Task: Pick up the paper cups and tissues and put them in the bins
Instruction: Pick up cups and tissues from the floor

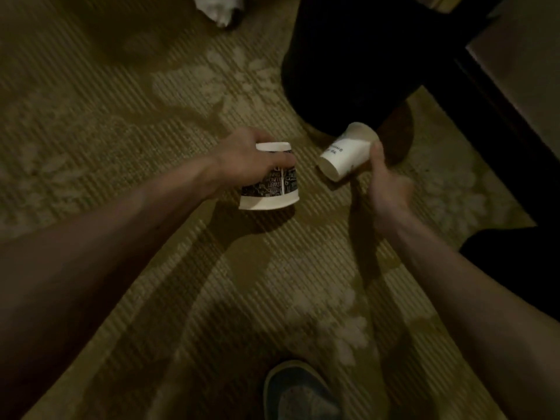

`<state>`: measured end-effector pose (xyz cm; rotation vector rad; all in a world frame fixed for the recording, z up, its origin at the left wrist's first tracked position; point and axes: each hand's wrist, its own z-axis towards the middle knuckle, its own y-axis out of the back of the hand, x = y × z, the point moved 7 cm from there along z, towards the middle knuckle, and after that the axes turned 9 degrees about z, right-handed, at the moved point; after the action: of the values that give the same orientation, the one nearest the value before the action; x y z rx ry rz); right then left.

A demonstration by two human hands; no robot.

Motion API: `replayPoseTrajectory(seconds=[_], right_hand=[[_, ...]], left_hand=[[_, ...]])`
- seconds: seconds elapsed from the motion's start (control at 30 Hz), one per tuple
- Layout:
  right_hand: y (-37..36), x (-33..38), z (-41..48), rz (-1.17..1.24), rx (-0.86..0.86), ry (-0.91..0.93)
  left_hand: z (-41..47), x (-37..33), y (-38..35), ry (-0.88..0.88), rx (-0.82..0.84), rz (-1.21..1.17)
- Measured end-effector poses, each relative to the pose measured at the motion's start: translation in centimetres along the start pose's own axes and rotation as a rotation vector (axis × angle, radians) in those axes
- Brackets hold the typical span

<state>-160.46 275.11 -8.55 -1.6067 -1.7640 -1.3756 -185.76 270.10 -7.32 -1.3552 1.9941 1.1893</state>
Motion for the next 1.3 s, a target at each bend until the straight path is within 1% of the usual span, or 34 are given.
replayPoseTrajectory(seconds=[0.13, 0.2, 0.3, 0.37, 0.47, 0.57, 0.67, 0.77, 0.9, 0.97, 1.03, 1.1, 1.17, 1.3], right_hand=[[-2.1, 0.1, 0.7, -0.086, 0.169, -0.092], [-3.1, 0.4, 0.8, -0.098, 0.202, -0.104], [-4.6, 1.1, 1.0, -0.037, 0.243, -0.119], [-5.2, 1.5, 1.0, -0.012, 0.289, -0.100], [-4.6, 2.5, -0.7, -0.020, 0.430, -0.056], [-1.8, 4.5, -3.3, -0.064, 0.565, 0.008], [2.1, 7.2, -6.2, -0.025, 0.614, 0.102], [8.0, 10.9, -8.0, 0.067, 0.533, 0.291], [17.9, 15.0, -10.1, 0.155, 0.387, 0.564], [22.5, 16.4, -11.0, 0.197, 0.301, 0.627], [26.7, 17.1, -10.9, 0.287, 0.213, 0.617], [30.5, 17.3, -9.9, 0.342, 0.129, 0.584], [33.8, 16.7, -8.6, 0.274, 0.041, 0.560], [38.9, 13.2, -6.0, 0.024, -0.096, 0.471]], left_hand=[[-0.3, -0.1, 0.1, 0.007, -0.037, 0.039], [-0.3, -0.4, 0.0, 0.006, -0.055, 0.045], [-0.7, -1.2, -0.3, -0.009, -0.044, 0.069], [-1.1, -1.8, -0.4, -0.016, -0.029, 0.112], [-2.2, -3.0, -0.3, -0.056, -0.023, 0.120], [-4.1, -5.8, -0.9, -0.141, 0.002, 0.107], [-6.3, -9.7, -2.3, -0.250, 0.006, 0.140], [-8.4, -15.6, -4.6, -0.446, 0.012, 0.153], [-11.3, -23.8, -8.0, -0.723, -0.002, 0.114], [-12.5, -26.9, -10.2, -0.806, 0.034, 0.069], [-13.1, -29.7, -12.3, -0.852, 0.069, -0.002], [-13.2, -32.1, -14.6, -0.848, 0.105, -0.058], [-12.9, -34.1, -17.7, -0.851, 0.154, -0.063], [-11.8, -36.3, -24.2, -0.828, 0.246, 0.000]])
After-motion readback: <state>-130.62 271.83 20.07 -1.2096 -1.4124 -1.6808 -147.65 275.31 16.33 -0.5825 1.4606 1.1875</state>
